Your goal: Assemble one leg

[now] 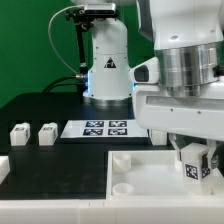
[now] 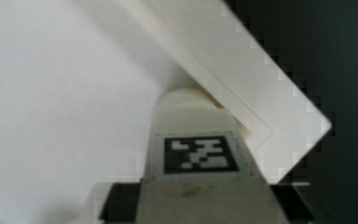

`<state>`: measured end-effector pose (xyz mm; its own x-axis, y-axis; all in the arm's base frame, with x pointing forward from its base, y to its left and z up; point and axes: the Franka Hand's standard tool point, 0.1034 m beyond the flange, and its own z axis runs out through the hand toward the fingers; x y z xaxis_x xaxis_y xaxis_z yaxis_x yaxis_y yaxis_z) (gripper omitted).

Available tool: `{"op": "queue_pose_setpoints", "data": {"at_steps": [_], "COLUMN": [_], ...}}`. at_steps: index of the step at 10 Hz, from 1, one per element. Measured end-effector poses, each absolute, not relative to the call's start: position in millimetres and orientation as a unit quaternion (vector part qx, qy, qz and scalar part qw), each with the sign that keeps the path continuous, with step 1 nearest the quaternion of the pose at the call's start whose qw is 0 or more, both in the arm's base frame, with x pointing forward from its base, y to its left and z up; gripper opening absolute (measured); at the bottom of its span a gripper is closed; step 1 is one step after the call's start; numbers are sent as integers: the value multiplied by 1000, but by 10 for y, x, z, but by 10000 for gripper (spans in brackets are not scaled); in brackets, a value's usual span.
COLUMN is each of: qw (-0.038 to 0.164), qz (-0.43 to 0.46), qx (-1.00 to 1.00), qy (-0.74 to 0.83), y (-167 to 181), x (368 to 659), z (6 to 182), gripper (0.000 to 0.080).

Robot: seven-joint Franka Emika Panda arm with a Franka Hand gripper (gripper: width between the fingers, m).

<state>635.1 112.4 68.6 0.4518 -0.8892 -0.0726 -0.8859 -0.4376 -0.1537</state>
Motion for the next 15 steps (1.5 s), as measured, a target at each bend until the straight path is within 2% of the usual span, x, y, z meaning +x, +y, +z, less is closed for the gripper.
{"op": "queue_pose_setpoints", "data": {"at_steps": [2,4,6,7,8,9,12,13,14,15], "qw": [105,105,106,106,109,112,110,103,77,66], "qz": [21,32,28,28,16,5,-9,-17,-26,-32], "qx": [-733,-679,-701,-706,-782,-829,-886,-922,-963,-984], "qy": [672,726,705,699,613,548,450,373,255,162], "y": [1138,1178,1179,1181,1174,1176,1166,1170,1190,1194], "x": [6351,6346,6345,6345,6354,6359,6359,6349,6319,6328], "z": [686,685,685,685,695,695,693,689,678,692], "gripper": [291,291,318,493,493,615,648,648,649,649]}}
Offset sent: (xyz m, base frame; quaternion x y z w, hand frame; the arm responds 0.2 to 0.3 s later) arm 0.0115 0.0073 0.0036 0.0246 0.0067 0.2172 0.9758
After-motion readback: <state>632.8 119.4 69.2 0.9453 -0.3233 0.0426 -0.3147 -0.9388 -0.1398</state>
